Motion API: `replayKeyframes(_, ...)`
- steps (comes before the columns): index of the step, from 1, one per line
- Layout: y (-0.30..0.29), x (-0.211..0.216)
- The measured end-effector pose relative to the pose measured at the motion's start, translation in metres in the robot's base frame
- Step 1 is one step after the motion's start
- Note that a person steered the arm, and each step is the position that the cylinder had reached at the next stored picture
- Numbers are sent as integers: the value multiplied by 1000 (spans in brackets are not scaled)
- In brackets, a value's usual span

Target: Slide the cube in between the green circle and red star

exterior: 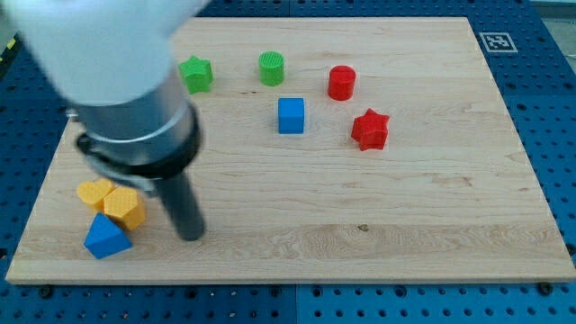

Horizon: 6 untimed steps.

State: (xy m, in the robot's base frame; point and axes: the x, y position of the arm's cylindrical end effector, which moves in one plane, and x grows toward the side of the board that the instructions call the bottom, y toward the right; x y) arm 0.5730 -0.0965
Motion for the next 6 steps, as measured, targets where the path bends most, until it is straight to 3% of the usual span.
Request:
replayKeyframes(1,52,-33)
replayKeyframes(4,76,-167)
replayKeyframes(6,85,-185)
